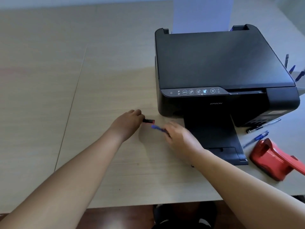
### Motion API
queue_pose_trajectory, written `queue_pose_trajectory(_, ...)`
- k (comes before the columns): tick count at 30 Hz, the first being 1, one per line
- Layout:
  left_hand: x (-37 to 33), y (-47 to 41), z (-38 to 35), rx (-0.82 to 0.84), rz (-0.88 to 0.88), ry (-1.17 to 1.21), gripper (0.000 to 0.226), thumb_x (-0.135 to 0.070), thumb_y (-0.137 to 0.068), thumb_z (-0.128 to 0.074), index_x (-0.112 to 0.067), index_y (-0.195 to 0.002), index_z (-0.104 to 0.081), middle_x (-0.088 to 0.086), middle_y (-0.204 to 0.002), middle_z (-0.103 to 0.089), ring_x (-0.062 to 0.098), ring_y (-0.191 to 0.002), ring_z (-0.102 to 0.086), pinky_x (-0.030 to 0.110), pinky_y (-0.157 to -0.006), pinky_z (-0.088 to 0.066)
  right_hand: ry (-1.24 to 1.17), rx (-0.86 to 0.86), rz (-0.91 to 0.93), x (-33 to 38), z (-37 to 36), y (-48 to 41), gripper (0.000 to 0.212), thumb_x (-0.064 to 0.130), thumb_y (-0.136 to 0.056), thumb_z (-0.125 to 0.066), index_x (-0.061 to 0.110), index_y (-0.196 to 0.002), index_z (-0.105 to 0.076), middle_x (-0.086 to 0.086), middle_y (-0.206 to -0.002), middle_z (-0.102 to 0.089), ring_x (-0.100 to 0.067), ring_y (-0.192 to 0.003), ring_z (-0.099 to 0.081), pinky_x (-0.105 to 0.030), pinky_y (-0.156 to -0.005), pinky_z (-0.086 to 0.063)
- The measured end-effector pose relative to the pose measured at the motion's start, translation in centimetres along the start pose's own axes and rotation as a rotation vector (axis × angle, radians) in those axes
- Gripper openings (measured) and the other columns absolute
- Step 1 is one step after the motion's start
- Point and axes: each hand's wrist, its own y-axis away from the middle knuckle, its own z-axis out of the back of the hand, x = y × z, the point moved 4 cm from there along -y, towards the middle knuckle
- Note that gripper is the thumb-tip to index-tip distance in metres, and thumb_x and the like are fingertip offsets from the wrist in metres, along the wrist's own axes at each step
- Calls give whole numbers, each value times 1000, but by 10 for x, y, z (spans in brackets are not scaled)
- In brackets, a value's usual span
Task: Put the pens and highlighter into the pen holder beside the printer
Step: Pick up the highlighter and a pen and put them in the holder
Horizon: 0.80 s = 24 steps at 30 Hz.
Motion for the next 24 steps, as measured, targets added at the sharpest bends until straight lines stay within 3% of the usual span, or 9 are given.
queue_pose_trajectory(3,-1,14,31,-29,144,341,13,-17,-97,-51,-15,-103,-63,5,-94,-58,28,-83,-58,37,-66,-44,-413,-137,-259,5,32,-5,7,5,-87,-62,8,-92,-64,-5,-90,-62,-22,-77,-61,-30,-67,-51)
queue_pose_trajectory(6,-7,26,70,-58,265,657,8,-20,-90,-62,-26,-86,-64,-1,-79,-64,22,-73,-59,32,-63,-43,-557,-251,-358,16,70,-8,7,7,-88,-63,13,-90,-65,4,-81,-65,-11,-72,-61,-21,-68,-52)
queue_pose_trajectory(9,-21,30,109,-129,313,848,11,-22,-86,-70,-23,-98,-69,-3,-88,-72,17,-84,-67,25,-72,-47,-664,-297,-422,15,102,-8,6,10,-88,-65,15,-91,-67,4,-81,-68,-11,-73,-64,-28,-76,-57)
queue_pose_trajectory(12,-47,19,142,-170,276,1023,12,-16,-86,-72,-19,-98,-70,1,-88,-74,22,-88,-72,25,-81,-54,-770,-366,-444,7,136,-4,6,10,-86,-66,16,-89,-68,-1,-84,-72,-20,-82,-70,-43,-85,-59)
queue_pose_trajectory(15,-83,-1,163,-177,197,1128,16,-10,-85,-73,-8,-101,-70,10,-94,-74,23,-86,-70,36,-86,-57,-829,-431,-472,-8,172,7,8,7,-87,-66,14,-88,-68,0,-82,-71,-17,-79,-70,-42,-86,-59)
queue_pose_trajectory(21,-180,-61,192,-141,59,1271,19,-5,-85,-71,-4,-104,-69,12,-95,-72,18,-85,-71,23,-75,-60,-804,-571,-544,-71,246,41,7,8,-88,-67,11,-94,-69,-6,-87,-73,-24,-82,-73,-41,-83,-61)
queue_pose_trajectory(24,-232,-102,199,-142,4,1277,19,-7,-84,-72,-3,-103,-70,16,-97,-73,23,-88,-71,26,-80,-60,-774,-643,-574,-117,284,60,6,13,-86,-69,17,-90,-69,-3,-86,-74,-24,-84,-73,-41,-84,-60)
